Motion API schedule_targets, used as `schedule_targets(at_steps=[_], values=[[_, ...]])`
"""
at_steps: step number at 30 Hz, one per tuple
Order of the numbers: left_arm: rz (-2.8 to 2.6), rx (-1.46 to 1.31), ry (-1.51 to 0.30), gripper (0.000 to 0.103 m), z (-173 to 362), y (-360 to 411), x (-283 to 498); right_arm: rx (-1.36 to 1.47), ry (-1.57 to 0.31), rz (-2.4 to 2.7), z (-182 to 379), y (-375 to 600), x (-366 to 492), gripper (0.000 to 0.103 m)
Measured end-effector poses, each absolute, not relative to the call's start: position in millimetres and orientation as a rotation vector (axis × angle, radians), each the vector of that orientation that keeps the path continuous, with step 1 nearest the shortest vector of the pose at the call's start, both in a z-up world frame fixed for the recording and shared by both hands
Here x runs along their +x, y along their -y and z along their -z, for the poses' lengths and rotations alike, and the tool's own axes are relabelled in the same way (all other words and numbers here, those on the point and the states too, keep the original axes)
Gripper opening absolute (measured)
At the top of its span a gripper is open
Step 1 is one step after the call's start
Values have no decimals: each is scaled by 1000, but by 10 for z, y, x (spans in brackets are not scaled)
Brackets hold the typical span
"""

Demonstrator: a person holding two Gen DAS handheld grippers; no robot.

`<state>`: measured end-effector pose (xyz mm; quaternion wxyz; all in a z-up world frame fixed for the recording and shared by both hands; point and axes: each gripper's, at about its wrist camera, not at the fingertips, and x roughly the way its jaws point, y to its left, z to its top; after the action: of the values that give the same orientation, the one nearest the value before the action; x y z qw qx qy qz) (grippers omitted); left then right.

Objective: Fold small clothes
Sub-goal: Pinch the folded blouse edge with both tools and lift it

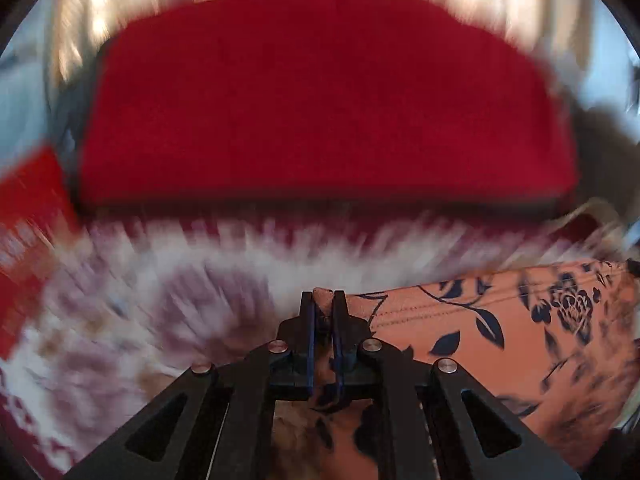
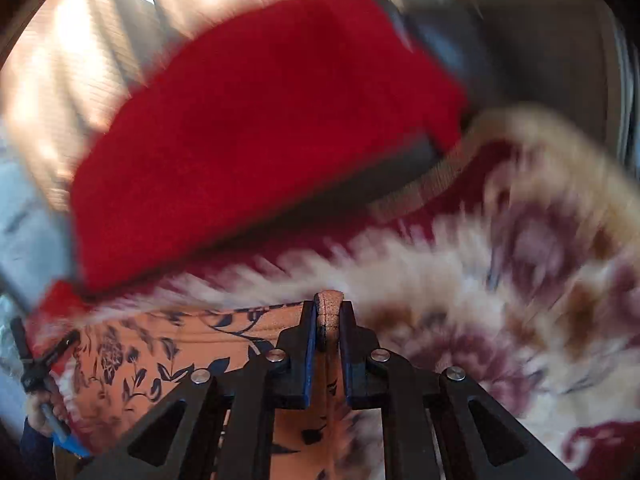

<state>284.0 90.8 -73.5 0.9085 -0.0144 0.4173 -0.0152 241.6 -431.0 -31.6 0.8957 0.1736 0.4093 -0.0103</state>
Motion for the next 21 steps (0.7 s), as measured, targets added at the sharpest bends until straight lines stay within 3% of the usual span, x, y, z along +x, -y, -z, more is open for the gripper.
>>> schedule_targets(at_steps=[3,8,10,11,12,13,17,19,21], values=[[-6,-3,-971,9,1286,-849,3098,363,-946,56,864,4290,2601,11],[9,46,-884,11,1049,-796,2986,298,-888,33,597,4227,2509,12],[9,7,-922,12,1086,-873,3030,289,-896,39,515,4218,2523,17],[6,-10,-939,12,1099,-899,3036,288,-932,50,563,4213,2552,23],[-2,-24,-949,13,1082,-918,3015,290,-1009,59,678,4219,2612,43],[-16,-34,-949,17,1043,-933,2974,296,-1067,94,762,4238,2625,71],[-73,23,-847,59,594,-929,2506,353,-918,164,434,4298,2185,73],[-83,49,-722,74,268,-892,2067,434,-812,161,177,4285,1838,73],[-70,38,-649,81,99,-826,1766,537,-742,44,-27,4126,1474,80]])
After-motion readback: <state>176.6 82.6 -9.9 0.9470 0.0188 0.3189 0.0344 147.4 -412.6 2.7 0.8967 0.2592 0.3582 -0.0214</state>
